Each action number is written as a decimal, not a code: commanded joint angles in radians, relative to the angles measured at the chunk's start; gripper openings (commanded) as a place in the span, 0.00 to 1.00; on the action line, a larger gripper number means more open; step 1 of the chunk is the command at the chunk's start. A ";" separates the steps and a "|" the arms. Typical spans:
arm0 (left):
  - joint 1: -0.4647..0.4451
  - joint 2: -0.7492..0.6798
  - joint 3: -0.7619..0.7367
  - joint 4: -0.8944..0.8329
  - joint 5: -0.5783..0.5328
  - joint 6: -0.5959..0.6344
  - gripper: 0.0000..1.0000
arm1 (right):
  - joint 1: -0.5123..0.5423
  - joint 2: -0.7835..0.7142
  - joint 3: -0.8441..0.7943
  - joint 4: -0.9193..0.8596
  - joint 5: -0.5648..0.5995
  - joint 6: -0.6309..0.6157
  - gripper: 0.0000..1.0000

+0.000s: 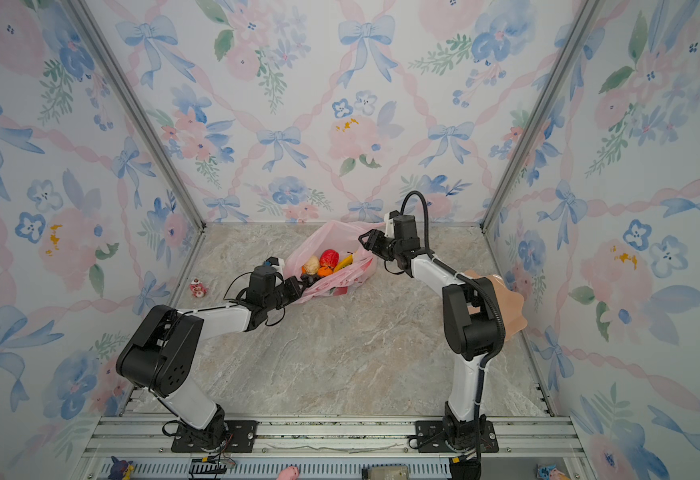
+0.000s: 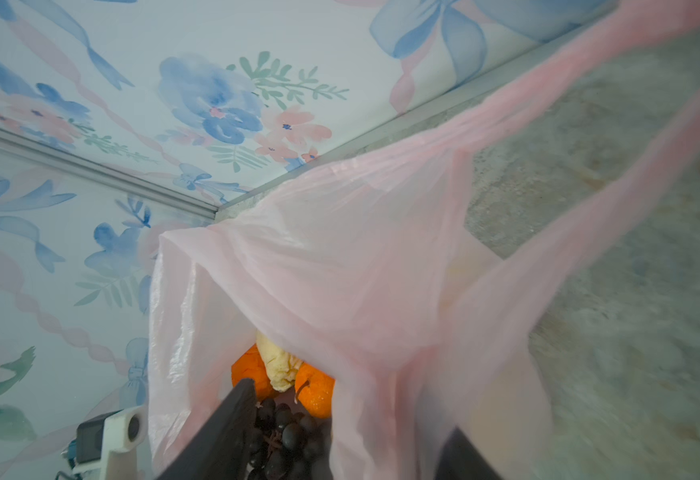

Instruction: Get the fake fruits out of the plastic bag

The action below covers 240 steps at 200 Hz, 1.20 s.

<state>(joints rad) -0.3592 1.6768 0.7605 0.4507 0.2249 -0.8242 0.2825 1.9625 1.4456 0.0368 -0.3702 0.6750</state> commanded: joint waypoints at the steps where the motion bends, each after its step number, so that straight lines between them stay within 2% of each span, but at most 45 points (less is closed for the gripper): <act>1: -0.019 -0.006 0.005 0.035 -0.008 0.034 0.01 | 0.021 -0.094 0.029 -0.300 0.231 -0.142 0.76; 18: -0.032 -0.007 0.008 0.037 -0.012 0.039 0.03 | 0.073 -0.122 0.045 -0.423 0.366 -0.179 0.85; 39: -0.039 -0.008 0.009 0.036 -0.016 0.038 0.05 | 0.141 -0.114 0.062 -0.500 0.470 -0.171 0.91; 64: -0.045 -0.003 0.011 0.036 -0.013 0.039 0.07 | 0.174 -0.056 0.093 -0.475 0.422 -0.145 0.92; 83: -0.046 -0.006 0.005 0.036 -0.009 0.039 0.07 | 0.189 0.005 0.167 -0.508 0.408 -0.148 0.89; 91: -0.047 -0.011 -0.001 0.036 -0.014 0.037 0.08 | 0.191 0.038 0.212 -0.551 0.417 -0.154 0.86; 102: -0.047 -0.018 -0.009 0.036 -0.022 0.038 0.10 | 0.188 0.066 0.245 -0.586 0.418 -0.163 0.76; 115: -0.046 -0.031 -0.016 0.035 -0.026 0.040 0.16 | 0.176 0.057 0.217 -0.567 0.417 -0.166 0.59; 126: -0.044 -0.043 -0.016 0.034 -0.028 0.044 0.25 | 0.158 0.029 0.166 -0.532 0.401 -0.166 0.41; 138: -0.034 -0.060 -0.056 0.028 -0.027 0.046 0.35 | 0.122 -0.011 0.088 -0.463 0.342 -0.157 0.22; 155: -0.002 -0.072 -0.070 0.009 -0.015 0.041 0.45 | 0.073 -0.065 -0.040 -0.305 0.215 -0.129 0.06; 169: 0.024 -0.073 -0.070 -0.009 -0.005 0.042 0.49 | 0.051 -0.087 -0.113 -0.195 0.115 -0.102 0.00; 188: 0.041 -0.079 -0.052 -0.045 -0.027 0.063 0.56 | 0.036 -0.099 -0.201 -0.041 0.012 -0.057 0.00; 196: 0.041 -0.075 -0.033 -0.067 -0.034 0.078 0.59 | 0.029 -0.100 -0.242 0.032 -0.021 0.000 0.00; 211: 0.041 -0.051 0.035 -0.109 -0.040 0.093 0.60 | 0.022 -0.101 -0.291 0.112 -0.048 0.029 0.00; 240: 0.043 0.006 0.109 -0.125 -0.034 0.086 0.66 | 0.027 -0.114 -0.339 0.147 -0.050 0.013 0.00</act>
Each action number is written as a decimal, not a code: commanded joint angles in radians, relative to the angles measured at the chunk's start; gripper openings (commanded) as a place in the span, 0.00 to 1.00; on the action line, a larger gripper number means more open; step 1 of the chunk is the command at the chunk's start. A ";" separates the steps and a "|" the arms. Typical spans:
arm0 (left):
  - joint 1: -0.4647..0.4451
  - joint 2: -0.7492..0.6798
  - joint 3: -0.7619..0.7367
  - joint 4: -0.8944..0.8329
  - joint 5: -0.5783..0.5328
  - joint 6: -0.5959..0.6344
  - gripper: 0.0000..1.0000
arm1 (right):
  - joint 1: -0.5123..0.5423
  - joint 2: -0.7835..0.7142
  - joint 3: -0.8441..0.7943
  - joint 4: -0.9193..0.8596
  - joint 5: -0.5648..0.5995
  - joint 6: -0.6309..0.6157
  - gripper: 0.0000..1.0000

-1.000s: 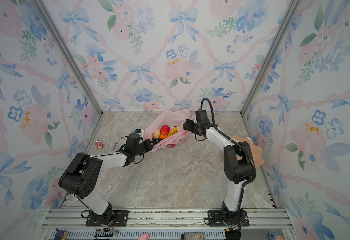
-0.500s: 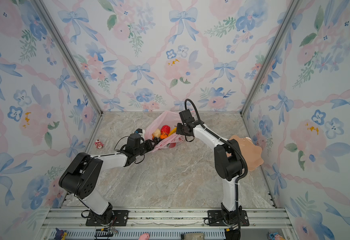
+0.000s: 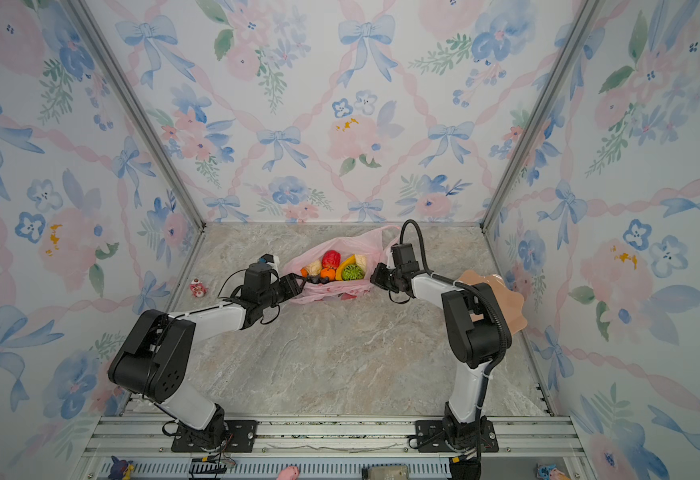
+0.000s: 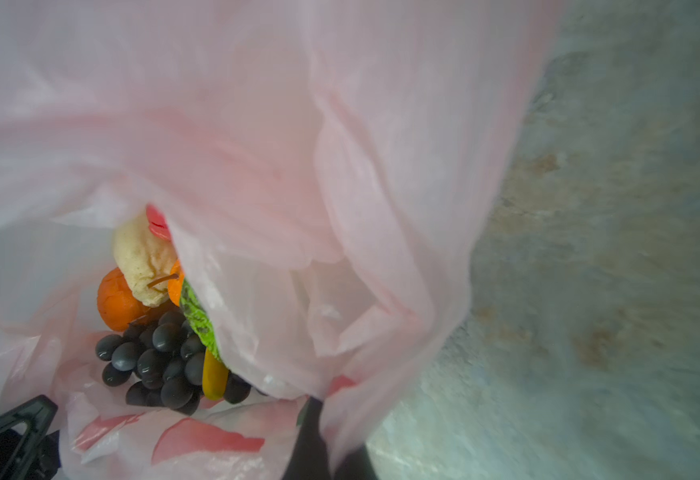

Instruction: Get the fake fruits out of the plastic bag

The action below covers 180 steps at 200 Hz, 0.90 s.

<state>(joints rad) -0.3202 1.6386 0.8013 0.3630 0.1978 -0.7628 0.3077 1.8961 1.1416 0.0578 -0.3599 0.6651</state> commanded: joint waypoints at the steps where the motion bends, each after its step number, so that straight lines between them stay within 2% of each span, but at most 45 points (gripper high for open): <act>1: 0.003 0.046 0.072 -0.037 -0.006 0.026 0.66 | 0.003 -0.049 -0.035 0.126 -0.060 0.022 0.00; 24: 0.007 0.092 0.134 -0.091 -0.060 0.019 0.71 | 0.019 -0.072 -0.070 0.131 -0.051 -0.014 0.00; 43: 0.026 0.133 0.180 -0.141 -0.099 0.023 0.69 | 0.024 -0.097 -0.107 0.143 -0.044 -0.034 0.00; 56: 0.038 0.152 0.196 -0.151 -0.104 0.028 0.60 | 0.016 -0.108 -0.132 0.155 -0.046 -0.034 0.00; 81: 0.088 0.162 0.181 -0.132 -0.086 0.008 0.29 | -0.029 -0.105 -0.200 0.289 -0.106 0.013 0.00; 97: 0.129 0.157 0.149 -0.093 -0.044 -0.014 0.16 | -0.062 -0.082 -0.226 0.386 -0.141 0.069 0.00; 132: 0.169 0.083 0.070 -0.039 -0.044 -0.030 0.03 | -0.059 -0.007 -0.173 0.470 -0.173 0.143 0.00; 180: 0.163 -0.006 -0.008 0.031 0.010 -0.012 0.00 | 0.018 0.050 0.005 0.292 -0.135 0.069 0.01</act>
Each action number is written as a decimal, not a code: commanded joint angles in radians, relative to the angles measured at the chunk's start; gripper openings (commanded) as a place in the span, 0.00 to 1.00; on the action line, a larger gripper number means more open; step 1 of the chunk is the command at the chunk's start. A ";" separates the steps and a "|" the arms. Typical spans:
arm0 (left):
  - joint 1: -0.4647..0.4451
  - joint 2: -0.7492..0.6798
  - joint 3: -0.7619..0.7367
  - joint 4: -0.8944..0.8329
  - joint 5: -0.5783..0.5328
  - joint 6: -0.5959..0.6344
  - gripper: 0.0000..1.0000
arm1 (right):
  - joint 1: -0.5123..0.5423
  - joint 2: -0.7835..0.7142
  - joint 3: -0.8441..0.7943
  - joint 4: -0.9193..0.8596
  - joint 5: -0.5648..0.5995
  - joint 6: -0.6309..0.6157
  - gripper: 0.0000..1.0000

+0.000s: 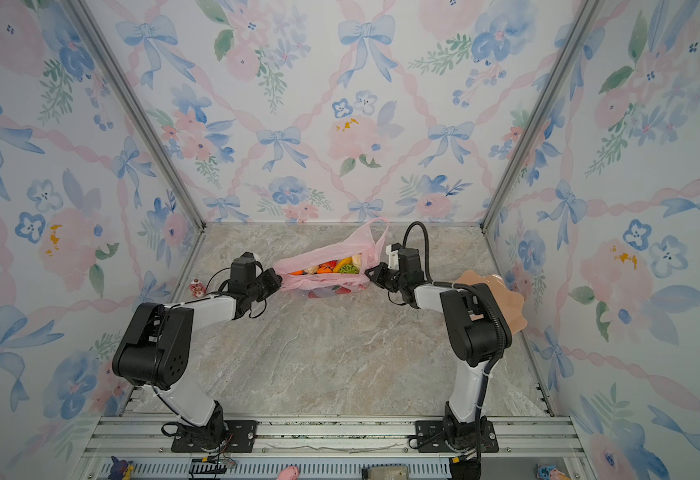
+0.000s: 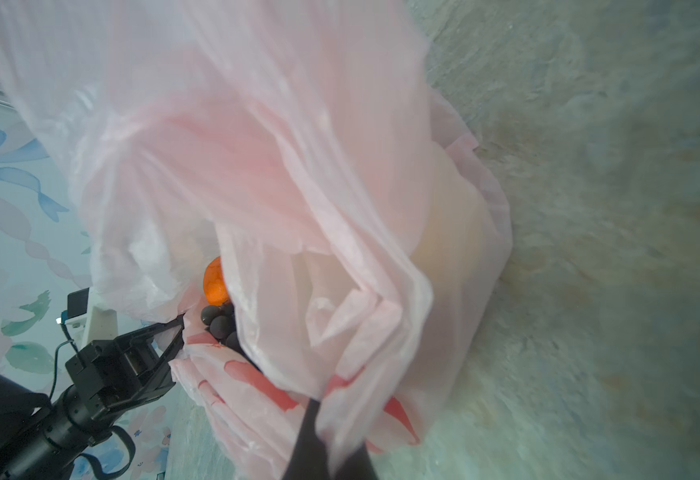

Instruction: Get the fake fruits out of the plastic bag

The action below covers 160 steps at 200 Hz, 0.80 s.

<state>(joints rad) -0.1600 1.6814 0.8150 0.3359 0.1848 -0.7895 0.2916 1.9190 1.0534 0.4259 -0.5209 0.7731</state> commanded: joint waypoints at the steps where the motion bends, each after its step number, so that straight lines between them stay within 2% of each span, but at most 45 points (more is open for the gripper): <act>1: 0.003 -0.051 -0.022 0.059 0.023 0.016 0.00 | 0.034 0.028 0.096 -0.084 0.029 -0.040 0.02; 29: -0.042 -0.079 -0.029 0.057 0.024 0.063 0.00 | 0.044 -0.004 0.138 -0.270 0.134 -0.123 0.36; 42: -0.065 -0.083 -0.033 0.057 0.020 0.082 0.00 | 0.047 -0.037 0.160 -0.412 0.234 -0.200 0.52; 59: -0.089 -0.084 -0.036 0.055 0.011 0.097 0.00 | 0.056 -0.083 0.185 -0.558 0.354 -0.277 0.64; 65: -0.096 -0.085 -0.036 0.056 0.008 0.104 0.00 | 0.066 -0.108 0.200 -0.626 0.434 -0.318 0.69; 90: -0.117 -0.088 -0.038 0.053 -0.008 0.121 0.00 | 0.130 -0.152 0.274 -0.775 0.652 -0.448 0.81; 109: -0.128 -0.091 -0.034 0.045 -0.021 0.135 0.00 | 0.187 -0.105 0.379 -0.857 0.736 -0.532 0.88; 160: -0.148 -0.111 -0.039 0.023 -0.041 0.150 0.00 | 0.219 0.147 0.694 -1.007 0.759 -0.534 0.90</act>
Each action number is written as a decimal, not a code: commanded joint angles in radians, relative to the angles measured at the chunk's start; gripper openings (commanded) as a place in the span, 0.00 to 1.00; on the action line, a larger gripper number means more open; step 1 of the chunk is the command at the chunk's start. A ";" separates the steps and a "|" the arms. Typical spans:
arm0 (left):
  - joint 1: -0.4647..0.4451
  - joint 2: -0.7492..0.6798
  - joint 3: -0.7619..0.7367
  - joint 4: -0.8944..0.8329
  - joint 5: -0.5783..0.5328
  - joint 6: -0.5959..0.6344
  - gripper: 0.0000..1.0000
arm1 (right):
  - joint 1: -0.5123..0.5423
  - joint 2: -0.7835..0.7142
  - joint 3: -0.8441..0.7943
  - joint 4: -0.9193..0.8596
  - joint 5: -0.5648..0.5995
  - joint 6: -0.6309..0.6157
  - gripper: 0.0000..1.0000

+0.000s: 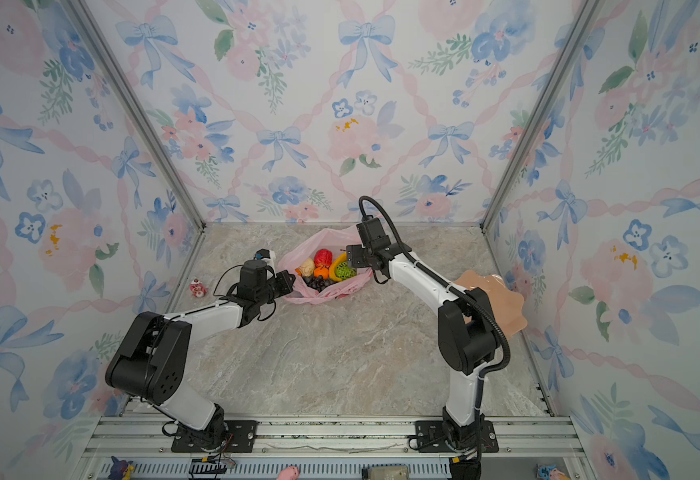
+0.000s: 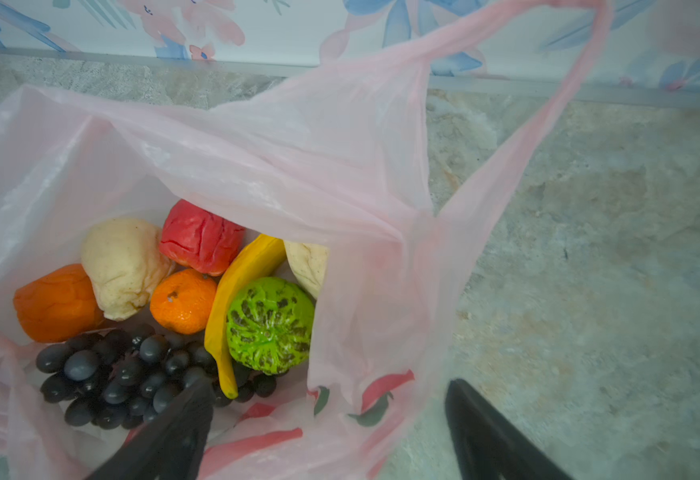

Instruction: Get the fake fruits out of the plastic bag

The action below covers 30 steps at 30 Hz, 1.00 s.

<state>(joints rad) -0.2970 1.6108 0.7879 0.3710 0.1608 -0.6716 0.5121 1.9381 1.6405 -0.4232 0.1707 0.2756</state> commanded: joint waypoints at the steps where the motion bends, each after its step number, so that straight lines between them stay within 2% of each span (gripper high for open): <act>1: -0.010 -0.041 -0.013 -0.013 -0.017 0.033 0.00 | -0.002 0.132 0.111 -0.161 0.068 -0.036 0.90; 4: -0.011 -0.049 -0.020 -0.014 -0.020 0.038 0.00 | -0.001 0.208 0.210 -0.212 0.075 -0.044 0.87; 9: -0.011 -0.053 -0.033 -0.021 -0.031 0.041 0.00 | -0.031 0.294 0.320 -0.327 0.088 -0.031 0.73; 10: -0.009 -0.053 -0.037 -0.021 -0.034 0.040 0.00 | -0.041 0.290 0.311 -0.327 0.081 -0.028 0.68; 14: 0.014 -0.048 -0.044 -0.021 -0.040 0.019 0.00 | -0.090 0.203 0.175 -0.218 -0.030 -0.017 0.30; 17: 0.043 -0.042 -0.075 -0.021 -0.039 -0.004 0.00 | -0.128 0.135 0.061 -0.117 -0.161 -0.001 0.10; 19: 0.071 -0.042 -0.083 -0.022 -0.043 -0.015 0.00 | -0.150 0.108 0.007 -0.067 -0.217 0.020 0.02; 24: 0.131 -0.044 -0.076 -0.024 -0.047 -0.034 0.00 | -0.147 0.102 -0.025 -0.019 -0.283 0.049 0.00; 30: 0.131 -0.004 0.028 -0.034 -0.019 -0.006 0.00 | -0.058 0.162 0.090 -0.005 -0.347 0.057 0.00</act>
<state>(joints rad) -0.1696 1.5848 0.7517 0.3344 0.1307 -0.6918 0.4026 2.0701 1.6539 -0.4644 -0.1070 0.3141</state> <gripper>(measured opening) 0.049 0.046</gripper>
